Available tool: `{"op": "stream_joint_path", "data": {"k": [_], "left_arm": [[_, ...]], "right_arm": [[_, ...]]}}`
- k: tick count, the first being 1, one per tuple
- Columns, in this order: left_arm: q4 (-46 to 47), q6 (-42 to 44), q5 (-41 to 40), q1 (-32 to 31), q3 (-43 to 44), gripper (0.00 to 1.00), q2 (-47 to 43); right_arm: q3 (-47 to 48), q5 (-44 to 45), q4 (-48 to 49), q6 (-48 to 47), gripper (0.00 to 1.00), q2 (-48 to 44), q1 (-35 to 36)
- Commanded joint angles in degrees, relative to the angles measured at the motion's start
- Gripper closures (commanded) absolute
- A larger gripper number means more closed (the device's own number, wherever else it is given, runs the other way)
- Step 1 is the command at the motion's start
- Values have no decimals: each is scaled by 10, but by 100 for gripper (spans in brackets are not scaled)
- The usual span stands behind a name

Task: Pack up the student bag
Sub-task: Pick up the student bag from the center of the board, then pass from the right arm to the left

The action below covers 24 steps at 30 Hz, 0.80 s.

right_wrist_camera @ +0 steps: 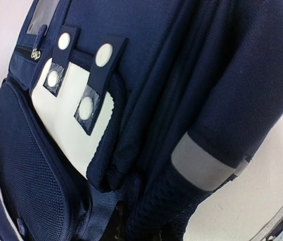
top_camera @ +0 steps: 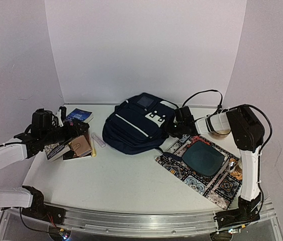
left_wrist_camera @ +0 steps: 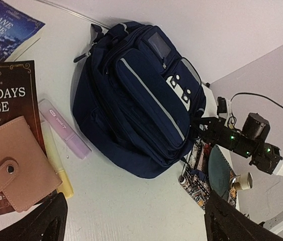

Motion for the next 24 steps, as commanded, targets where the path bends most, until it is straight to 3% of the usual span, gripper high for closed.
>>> {"op": "stream_joint_path", "data": {"k": [1,10,24], "left_arm": [[51,-61,-29,-15,-19,4,4],[104,-124,-50,-52,-39,6,36],[109,-117,-95,-158,-23,10,71]], "right_arm": [[13,-80,-2,-49,100,-42,0],[-7,-178,9,-61,100,-153,0],[-130,-161,-32,-97,100,-309,27]]}}
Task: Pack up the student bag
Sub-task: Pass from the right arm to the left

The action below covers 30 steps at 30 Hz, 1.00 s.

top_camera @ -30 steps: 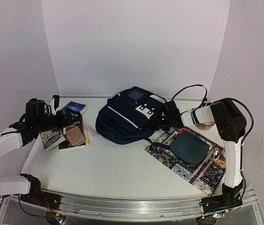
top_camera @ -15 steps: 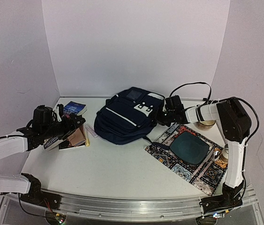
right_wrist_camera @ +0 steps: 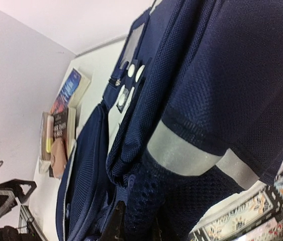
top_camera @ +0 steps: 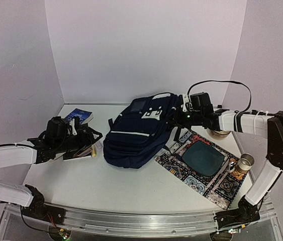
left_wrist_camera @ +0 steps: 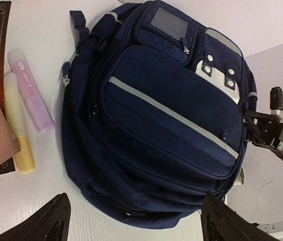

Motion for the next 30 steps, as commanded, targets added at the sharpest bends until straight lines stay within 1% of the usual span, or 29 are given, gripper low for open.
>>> {"op": "stream_joint_path", "data": {"k": [1,7,10,16,20,24,28,30], "left_arm": [[25,5,-24,-40,15,11,2],[19,37,-72,-130,37,14,1],[7,64,-123,-185,66,16,17],[-43,124,-223,-286,168,19,101],[-59,147,-273,-331,223,19,153],[-92,163,-320,-367,283,19,203],[-114,164,-351,-385,332,21,252],[-122,160,-358,-386,350,24,275]], "right_arm": [[-43,-14,34,-15,100,-67,26],[-113,34,61,20,100,-131,55],[-129,64,63,32,100,-155,74],[-147,107,66,56,100,-186,102],[-157,129,67,65,100,-196,112],[-160,133,65,69,100,-196,120],[-154,140,59,69,100,-195,132],[-149,146,56,66,100,-194,138]]}}
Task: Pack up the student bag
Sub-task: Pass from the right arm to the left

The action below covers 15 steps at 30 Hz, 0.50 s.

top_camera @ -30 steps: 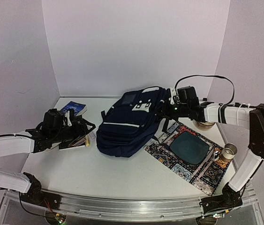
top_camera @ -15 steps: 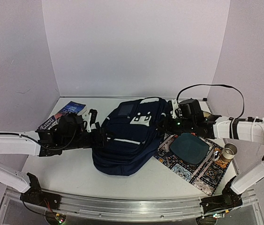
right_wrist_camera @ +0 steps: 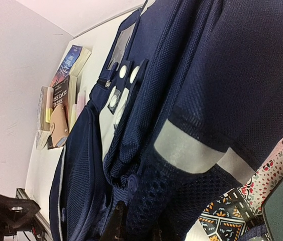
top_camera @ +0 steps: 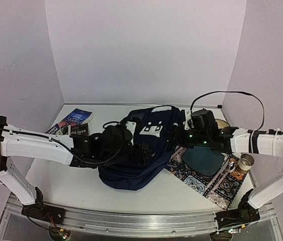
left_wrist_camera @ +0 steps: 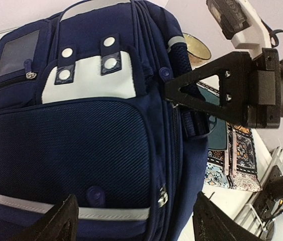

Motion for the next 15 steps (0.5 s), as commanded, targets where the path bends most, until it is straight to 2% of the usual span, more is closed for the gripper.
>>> {"op": "stream_joint_path", "data": {"k": [1,6,9,11,15], "left_arm": [[-34,12,-59,-6,61,26,43],[-38,17,-57,-6,61,30,54],[-41,5,-66,-7,22,25,17],[-41,-29,-78,-1,-31,19,-32],[-36,-123,-58,31,-108,16,-103]], "right_arm": [[20,22,53,-7,100,-32,18],[20,25,52,-10,100,-30,23],[22,25,52,-18,100,-28,23],[21,24,52,-22,100,-25,23],[16,23,53,-25,100,-19,24]]}}
